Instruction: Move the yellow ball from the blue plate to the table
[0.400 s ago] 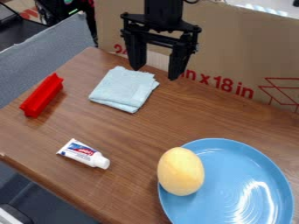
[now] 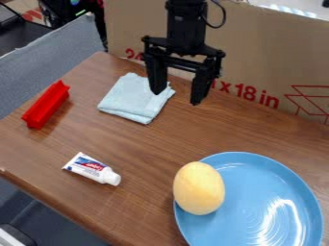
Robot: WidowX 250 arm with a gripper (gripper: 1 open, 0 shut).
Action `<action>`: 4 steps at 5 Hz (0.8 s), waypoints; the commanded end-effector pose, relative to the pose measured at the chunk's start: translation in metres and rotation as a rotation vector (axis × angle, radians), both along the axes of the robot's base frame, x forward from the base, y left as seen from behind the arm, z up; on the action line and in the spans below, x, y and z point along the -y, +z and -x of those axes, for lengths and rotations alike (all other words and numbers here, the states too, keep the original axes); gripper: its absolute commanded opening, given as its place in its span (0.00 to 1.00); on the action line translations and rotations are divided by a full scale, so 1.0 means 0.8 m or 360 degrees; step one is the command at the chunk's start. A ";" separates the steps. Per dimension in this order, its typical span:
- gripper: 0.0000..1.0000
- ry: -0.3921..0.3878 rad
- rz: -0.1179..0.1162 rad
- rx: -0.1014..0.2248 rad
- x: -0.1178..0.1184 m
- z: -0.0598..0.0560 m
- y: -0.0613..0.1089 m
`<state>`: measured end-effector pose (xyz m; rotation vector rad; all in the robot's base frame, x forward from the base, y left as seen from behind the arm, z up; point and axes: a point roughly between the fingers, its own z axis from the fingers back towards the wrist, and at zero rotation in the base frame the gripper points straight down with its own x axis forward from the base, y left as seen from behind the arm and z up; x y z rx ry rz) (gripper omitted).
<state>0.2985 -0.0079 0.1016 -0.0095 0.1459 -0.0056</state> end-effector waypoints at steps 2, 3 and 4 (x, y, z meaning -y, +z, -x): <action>1.00 -0.0134 -0.0007 -0.0019 0.003 0.004 -0.009; 1.00 -0.0463 0.0020 -0.0012 0.026 0.026 -0.013; 1.00 -0.0756 -0.0009 0.0031 0.032 0.043 0.004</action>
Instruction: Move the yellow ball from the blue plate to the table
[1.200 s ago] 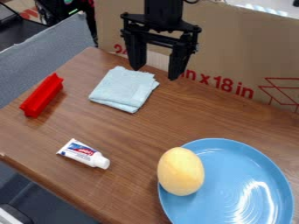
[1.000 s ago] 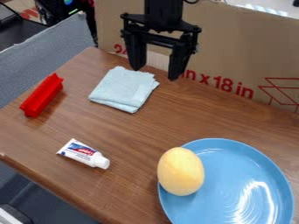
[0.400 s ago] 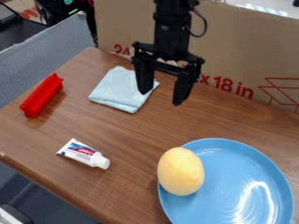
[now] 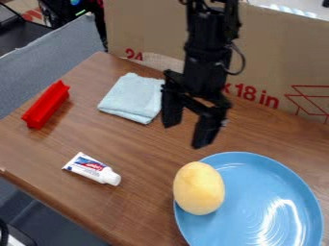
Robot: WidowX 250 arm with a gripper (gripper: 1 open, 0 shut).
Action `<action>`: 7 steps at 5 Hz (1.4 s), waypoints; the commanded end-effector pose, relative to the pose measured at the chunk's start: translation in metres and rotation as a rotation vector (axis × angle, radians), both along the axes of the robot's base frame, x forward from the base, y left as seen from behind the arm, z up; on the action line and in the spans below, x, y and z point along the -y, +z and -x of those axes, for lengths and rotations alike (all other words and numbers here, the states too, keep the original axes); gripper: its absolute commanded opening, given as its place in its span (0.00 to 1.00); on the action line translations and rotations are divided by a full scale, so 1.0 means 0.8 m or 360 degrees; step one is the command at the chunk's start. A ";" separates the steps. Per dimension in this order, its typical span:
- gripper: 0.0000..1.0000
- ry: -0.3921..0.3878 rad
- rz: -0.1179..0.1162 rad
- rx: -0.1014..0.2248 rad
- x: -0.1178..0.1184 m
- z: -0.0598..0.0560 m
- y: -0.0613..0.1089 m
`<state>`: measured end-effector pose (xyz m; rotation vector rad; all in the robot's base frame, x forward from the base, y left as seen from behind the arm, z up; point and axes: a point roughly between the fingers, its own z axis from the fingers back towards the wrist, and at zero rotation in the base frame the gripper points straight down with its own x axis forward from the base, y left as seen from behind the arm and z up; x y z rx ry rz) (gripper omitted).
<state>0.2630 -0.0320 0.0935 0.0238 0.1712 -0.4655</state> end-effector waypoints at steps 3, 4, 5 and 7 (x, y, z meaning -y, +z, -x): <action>1.00 -0.1057 0.0068 0.0190 0.032 0.019 0.010; 1.00 -0.1149 0.0043 0.0205 0.037 0.031 0.001; 1.00 -0.1193 0.0076 0.0237 0.033 0.038 -0.027; 1.00 -0.1153 0.0114 0.0263 0.037 0.031 -0.054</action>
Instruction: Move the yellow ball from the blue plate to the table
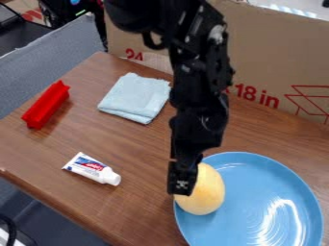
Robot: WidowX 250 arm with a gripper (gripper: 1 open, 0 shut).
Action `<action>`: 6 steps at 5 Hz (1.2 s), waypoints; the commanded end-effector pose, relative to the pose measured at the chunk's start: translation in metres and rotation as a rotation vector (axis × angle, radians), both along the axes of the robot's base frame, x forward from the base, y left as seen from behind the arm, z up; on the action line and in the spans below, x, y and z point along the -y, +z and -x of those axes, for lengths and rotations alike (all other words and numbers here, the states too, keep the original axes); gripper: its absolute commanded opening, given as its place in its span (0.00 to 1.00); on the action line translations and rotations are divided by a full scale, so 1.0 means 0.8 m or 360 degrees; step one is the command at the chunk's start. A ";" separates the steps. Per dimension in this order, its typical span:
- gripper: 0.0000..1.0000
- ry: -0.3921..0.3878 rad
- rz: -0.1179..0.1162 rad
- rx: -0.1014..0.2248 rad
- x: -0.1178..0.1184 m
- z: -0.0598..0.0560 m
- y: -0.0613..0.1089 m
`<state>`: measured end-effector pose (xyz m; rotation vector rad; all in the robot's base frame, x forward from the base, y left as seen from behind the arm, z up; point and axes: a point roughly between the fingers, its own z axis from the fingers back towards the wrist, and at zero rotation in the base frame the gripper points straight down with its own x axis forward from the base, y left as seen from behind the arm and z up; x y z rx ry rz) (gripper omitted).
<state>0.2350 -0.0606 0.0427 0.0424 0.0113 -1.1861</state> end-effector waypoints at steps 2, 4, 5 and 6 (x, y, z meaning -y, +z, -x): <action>1.00 0.0075 0.0010 0.0086 0.027 -0.002 0.015; 1.00 0.0129 -0.0012 0.0183 0.031 -0.002 0.039; 1.00 0.0140 -0.0032 0.0221 0.036 -0.001 0.061; 1.00 0.0109 -0.0073 0.0231 0.034 -0.001 0.059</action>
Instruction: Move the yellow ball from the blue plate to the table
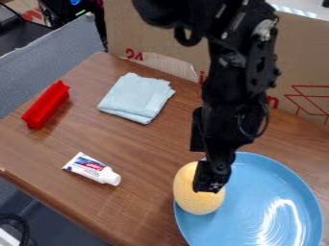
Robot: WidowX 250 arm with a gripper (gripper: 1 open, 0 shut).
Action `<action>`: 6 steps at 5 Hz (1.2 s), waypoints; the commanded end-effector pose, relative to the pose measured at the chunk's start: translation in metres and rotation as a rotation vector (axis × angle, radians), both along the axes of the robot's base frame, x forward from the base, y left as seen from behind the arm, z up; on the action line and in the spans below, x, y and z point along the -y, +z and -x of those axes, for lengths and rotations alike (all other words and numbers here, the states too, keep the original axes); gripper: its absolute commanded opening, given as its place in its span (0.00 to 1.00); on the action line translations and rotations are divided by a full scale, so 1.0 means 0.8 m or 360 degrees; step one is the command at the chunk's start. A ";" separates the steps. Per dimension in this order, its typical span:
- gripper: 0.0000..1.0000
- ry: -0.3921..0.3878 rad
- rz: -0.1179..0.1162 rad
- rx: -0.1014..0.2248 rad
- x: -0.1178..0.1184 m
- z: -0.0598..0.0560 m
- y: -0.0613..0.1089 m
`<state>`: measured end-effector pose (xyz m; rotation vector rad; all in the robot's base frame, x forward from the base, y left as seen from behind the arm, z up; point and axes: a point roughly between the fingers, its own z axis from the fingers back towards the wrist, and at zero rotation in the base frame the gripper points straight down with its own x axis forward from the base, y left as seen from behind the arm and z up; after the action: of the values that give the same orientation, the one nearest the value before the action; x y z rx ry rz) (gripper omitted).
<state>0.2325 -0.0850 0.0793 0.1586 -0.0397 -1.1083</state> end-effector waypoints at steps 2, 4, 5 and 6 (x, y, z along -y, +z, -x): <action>1.00 -0.0038 0.0049 0.0078 0.016 0.010 -0.004; 1.00 -0.0054 -0.0073 0.0083 0.022 0.000 0.021; 1.00 -0.0046 -0.0075 0.0103 0.023 0.003 0.024; 1.00 -0.0055 -0.0061 0.0119 0.025 -0.005 0.022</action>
<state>0.2301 -0.1025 0.0859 0.2309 -0.0359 -1.1473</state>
